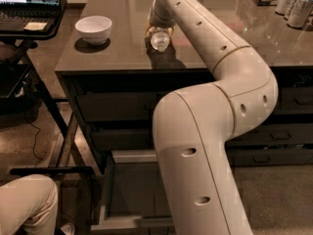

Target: Place water bottle into bottom drawer

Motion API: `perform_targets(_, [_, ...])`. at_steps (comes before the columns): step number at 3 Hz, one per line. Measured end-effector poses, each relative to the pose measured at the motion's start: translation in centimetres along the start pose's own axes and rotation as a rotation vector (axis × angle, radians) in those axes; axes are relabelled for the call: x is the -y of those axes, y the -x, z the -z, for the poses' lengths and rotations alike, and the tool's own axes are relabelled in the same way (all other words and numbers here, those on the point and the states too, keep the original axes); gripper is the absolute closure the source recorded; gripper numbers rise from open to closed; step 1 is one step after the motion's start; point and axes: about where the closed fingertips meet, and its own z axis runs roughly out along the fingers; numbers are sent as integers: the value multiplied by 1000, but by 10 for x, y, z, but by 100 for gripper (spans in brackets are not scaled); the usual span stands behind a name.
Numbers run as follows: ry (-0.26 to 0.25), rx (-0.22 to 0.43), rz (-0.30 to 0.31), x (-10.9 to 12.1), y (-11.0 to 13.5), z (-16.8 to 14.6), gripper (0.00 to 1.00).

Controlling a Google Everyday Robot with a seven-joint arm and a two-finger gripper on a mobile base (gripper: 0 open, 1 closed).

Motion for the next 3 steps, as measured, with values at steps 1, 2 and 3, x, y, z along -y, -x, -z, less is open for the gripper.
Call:
perform_targets(1, [20,-41,46,-6,-11,-7,0])
perform_targets(2, [20,-41,46,-6,-10,-6,0])
perform_targets(3, [28,-65,101,-10,-17,-12,18])
